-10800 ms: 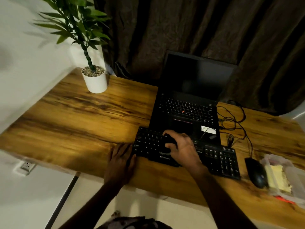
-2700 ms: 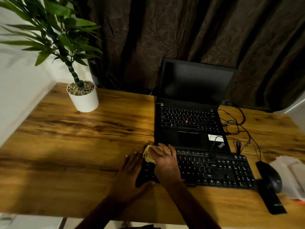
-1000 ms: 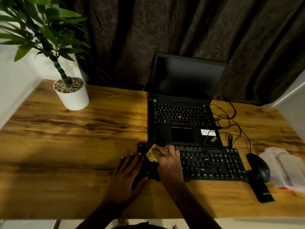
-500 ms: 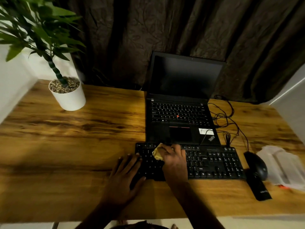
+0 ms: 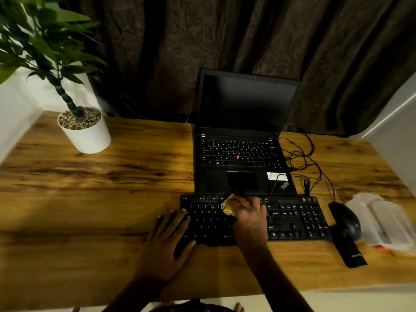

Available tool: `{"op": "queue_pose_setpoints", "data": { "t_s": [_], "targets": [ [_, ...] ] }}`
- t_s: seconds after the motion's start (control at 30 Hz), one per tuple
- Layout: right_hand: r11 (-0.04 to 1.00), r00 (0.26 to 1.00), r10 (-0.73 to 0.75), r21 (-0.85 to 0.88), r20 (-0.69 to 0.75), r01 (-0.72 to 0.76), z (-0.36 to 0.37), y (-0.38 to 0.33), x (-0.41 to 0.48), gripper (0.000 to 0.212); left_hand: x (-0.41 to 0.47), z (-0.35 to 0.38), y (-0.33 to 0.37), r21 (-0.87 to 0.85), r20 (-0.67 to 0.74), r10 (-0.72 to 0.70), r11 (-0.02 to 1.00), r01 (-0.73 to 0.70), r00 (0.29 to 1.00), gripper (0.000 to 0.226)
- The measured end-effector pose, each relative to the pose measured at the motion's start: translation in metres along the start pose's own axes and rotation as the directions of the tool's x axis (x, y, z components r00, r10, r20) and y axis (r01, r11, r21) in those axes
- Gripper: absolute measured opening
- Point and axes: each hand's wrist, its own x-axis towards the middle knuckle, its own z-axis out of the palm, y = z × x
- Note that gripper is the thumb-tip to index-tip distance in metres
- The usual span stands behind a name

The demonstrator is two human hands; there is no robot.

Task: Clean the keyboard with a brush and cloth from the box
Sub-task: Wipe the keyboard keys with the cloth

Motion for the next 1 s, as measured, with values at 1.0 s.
{"op": "queue_pose_setpoints", "data": {
  "t_s": [1.0],
  "targets": [
    [0.969, 0.972, 0.236, -0.071, -0.008, -0.236, -0.002, 0.052, 0.001, 0.052, -0.001, 0.0, 0.002, 0.007, -0.018, -0.017, 1.0, 0.017, 1.0, 0.063]
  ]
}}
